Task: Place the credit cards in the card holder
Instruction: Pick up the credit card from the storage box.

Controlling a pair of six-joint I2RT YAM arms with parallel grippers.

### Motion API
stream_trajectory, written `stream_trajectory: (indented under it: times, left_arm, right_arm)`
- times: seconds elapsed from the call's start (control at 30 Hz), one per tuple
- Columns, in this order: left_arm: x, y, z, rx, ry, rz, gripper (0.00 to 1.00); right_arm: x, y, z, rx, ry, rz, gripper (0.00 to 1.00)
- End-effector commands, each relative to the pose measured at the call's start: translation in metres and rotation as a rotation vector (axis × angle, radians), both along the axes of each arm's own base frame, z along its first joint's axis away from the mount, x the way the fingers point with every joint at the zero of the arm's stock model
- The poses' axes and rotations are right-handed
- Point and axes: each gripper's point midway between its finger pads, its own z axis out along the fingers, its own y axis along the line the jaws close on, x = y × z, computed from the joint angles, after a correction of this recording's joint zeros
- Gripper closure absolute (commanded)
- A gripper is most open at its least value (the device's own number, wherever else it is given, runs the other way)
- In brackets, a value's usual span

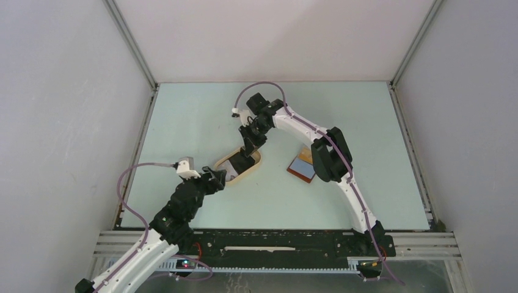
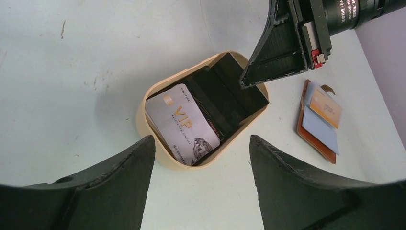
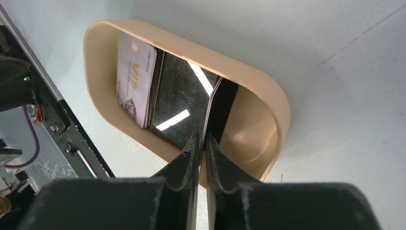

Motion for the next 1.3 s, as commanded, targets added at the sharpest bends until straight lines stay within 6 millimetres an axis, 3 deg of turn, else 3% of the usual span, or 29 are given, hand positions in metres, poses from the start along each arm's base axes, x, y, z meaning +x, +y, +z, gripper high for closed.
stream_trajectory:
  times: [0.0,0.1,0.37,0.53,0.77,1.03,1.27]
  left_arm:
    - [0.001,0.001,-0.002,-0.021,-0.004,0.009,0.23]
    - [0.0,-0.001,0.0,-0.028,-0.008,-0.002,0.23]
    - [0.001,-0.025,0.013,-0.14,-0.05,-0.091,0.18]
    - [0.004,-0.039,0.012,-0.197,-0.035,-0.137,0.19]
    - [0.013,-0.038,0.001,-0.177,0.005,-0.109,0.4]
    - [0.012,-0.037,-0.007,-0.175,0.018,-0.106,0.43]
    - [0.01,-0.033,-0.008,-0.18,0.014,-0.098,0.43]
  right_arm:
    - [0.0,0.005,0.021,0.023,-0.036,-0.011,0.91]
    - [0.004,0.005,0.034,0.046,-0.054,-0.022,1.0]
    - [0.013,0.002,0.057,0.134,-0.044,-0.022,1.0]
    - [0.01,0.006,0.039,0.119,-0.005,-0.017,1.0]
    - [0.011,0.007,0.019,0.09,0.025,-0.022,0.94]
    - [0.007,0.008,0.01,0.09,0.063,-0.018,0.77]
    - [0.005,0.009,0.001,0.077,0.078,-0.013,0.71]
